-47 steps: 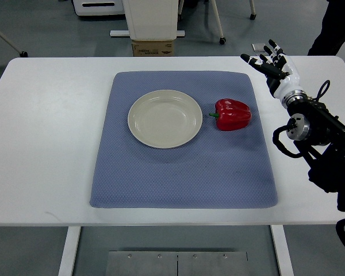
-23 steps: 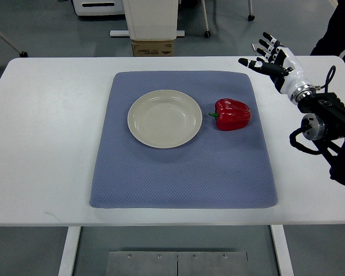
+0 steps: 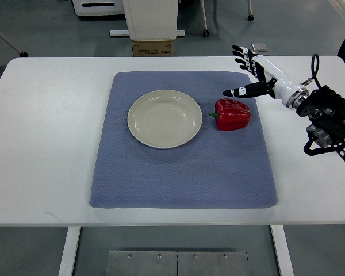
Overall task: Place red pepper on plate with right hand
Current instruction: 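Move the right hand over the red bell pepper and lower it, then close the right hand fingers around the red pepper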
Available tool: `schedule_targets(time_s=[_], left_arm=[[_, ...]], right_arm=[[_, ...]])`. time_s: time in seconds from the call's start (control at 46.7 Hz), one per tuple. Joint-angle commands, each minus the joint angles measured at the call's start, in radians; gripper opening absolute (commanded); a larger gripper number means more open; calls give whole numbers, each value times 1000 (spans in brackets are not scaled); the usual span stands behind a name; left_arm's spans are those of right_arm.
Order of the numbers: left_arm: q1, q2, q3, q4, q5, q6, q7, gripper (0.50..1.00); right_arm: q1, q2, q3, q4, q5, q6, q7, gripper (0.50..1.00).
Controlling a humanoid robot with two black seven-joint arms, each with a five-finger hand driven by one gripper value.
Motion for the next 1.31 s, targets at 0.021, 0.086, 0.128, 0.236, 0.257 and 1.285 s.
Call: schedule_targets(time_s=[0.021, 0.086, 0.128, 0.236, 0.257, 1.285], left_arm=[[0, 0, 0, 0, 0, 0, 0, 1000], [0, 0, 0, 0, 0, 0, 0, 1000], [0, 0, 0, 0, 0, 0, 0, 1000], [0, 0, 0, 0, 0, 0, 0, 1000], [0, 0, 0, 0, 0, 0, 0, 1000], [0, 0, 0, 0, 0, 0, -2, 1000]], right_arm=[[27, -1, -81, -2, -13, -4, 3, 996], [42, -1, -114, -2, -22, -7, 9, 995], [48, -2, -134, -2, -32, -7, 15, 995], [52, -4, -174, -2, -86, -7, 26, 998], [52, -4, -181, -2, -100, -7, 26, 998], [76, -21, -361, -22, -171, -20, 19, 922]])
